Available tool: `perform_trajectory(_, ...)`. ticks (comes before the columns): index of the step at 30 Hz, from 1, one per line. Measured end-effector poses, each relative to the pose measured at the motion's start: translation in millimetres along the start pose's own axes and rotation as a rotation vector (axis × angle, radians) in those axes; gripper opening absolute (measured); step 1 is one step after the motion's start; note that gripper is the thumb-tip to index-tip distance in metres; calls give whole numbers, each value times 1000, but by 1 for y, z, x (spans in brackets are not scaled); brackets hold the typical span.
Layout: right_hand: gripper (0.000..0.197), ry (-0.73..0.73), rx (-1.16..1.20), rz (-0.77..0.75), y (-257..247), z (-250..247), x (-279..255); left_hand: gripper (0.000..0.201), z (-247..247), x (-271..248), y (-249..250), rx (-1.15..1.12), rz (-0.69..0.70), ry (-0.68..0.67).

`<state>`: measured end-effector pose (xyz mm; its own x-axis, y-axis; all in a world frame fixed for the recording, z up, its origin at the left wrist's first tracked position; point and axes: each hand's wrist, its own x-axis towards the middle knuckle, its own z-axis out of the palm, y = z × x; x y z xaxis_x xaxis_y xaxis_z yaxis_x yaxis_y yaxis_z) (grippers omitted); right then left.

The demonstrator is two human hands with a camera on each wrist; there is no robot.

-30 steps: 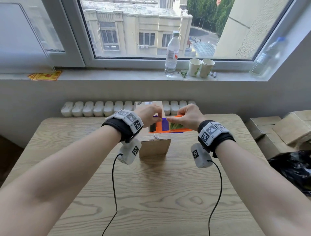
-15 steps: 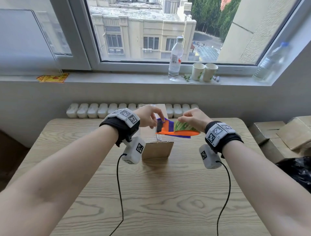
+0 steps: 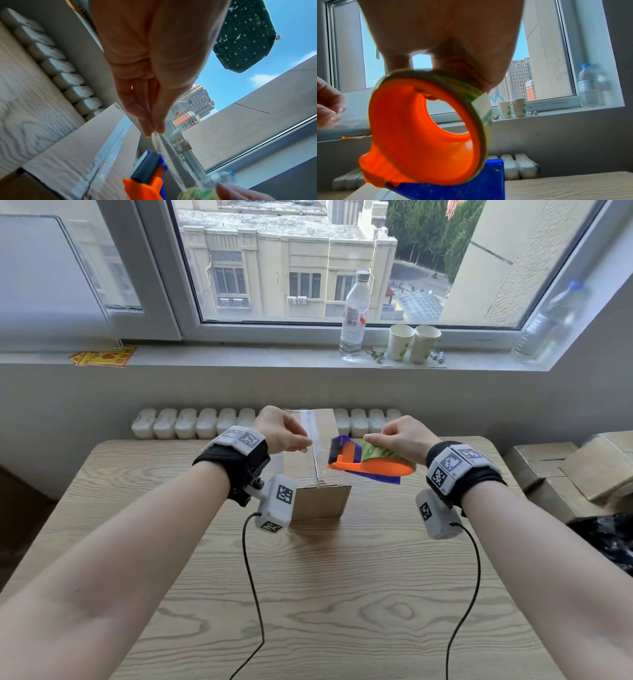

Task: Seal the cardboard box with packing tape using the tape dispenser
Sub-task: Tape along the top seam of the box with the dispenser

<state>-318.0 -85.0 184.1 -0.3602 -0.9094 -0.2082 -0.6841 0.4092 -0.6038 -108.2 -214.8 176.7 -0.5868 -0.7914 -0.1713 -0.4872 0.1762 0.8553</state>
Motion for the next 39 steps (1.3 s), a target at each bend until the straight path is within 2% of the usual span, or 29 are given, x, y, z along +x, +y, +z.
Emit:
perform_trajectory(5, 36, -12, -11, 0, 7, -11, 0, 16, -5, 2, -9, -50, -56, 65)
perform_trajectory(7, 40, 11, -107, 38, 15, -16, 0, 13, -9, 2, -11, -37, -70, 88)
perform_trajectory(10, 41, 18, -114, 67, 24, -20, 2, 12, -9, 2, -14, -7, -84, 95)
perform_trajectory(13, 54, 45, -206, 136, 35, -24, 6, 8, -10, 4, -23, 42, -112, 105)
perform_trajectory(16, 62, 13, -285, 214, 44, -19, 7, 10, -9, 5, -41, 41, -193, 76)
perform_trajectory(20, 62, -59, -298, 234, 52, -1, 16, 8, 0, 3, -64, -10, -339, 19)
perform_trajectory(23, 60, -127, -361, 241, 56, 13, 27, 9, 4, 1, -76, -63, -407, 27)
perform_trajectory(24, 60, -139, -373, 241, 58, 17, 30, 10, 6, 0, -81, -75, -419, 31)
perform_trajectory(28, 59, -157, -381, 231, 62, 28, 38, 41, 11, -3, -96, -108, -445, 63)
perform_trajectory(36, 61, -156, -392, 209, 72, 44, 47, 34, 22, -4, -102, -95, -465, 141)
perform_trajectory(39, 63, -153, -402, 198, 75, 49, 48, 40, 26, -4, -105, -83, -483, 143)
